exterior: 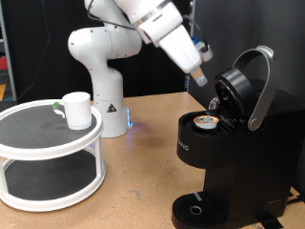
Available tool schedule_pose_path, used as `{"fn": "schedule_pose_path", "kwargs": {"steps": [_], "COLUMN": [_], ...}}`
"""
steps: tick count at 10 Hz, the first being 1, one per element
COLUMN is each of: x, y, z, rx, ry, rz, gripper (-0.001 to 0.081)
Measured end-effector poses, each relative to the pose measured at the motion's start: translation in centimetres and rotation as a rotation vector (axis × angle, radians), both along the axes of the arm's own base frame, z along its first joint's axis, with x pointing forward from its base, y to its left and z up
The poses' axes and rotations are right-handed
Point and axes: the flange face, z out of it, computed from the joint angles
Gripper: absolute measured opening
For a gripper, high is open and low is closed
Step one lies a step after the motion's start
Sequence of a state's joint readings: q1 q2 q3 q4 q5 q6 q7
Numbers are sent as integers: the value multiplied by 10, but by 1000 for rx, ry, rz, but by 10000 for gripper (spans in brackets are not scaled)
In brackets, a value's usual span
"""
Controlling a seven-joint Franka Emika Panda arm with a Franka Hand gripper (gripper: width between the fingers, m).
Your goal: Make a cup of coffee with the keurig machine
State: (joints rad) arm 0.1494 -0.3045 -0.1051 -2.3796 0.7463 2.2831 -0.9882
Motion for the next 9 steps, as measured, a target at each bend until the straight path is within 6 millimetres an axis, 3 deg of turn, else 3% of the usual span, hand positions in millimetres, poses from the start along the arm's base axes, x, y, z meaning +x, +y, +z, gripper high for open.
{"fn": "schedule_pose_path", "kwargs": {"steps": [4,7,9], "x": [7,7,8], "y": [-3,-8,1], "z": [53,59,60], "rx": [-9,-22,15], "ry": [10,22,1], "rz": [92,109,105], "gripper": [808,808,808]}}
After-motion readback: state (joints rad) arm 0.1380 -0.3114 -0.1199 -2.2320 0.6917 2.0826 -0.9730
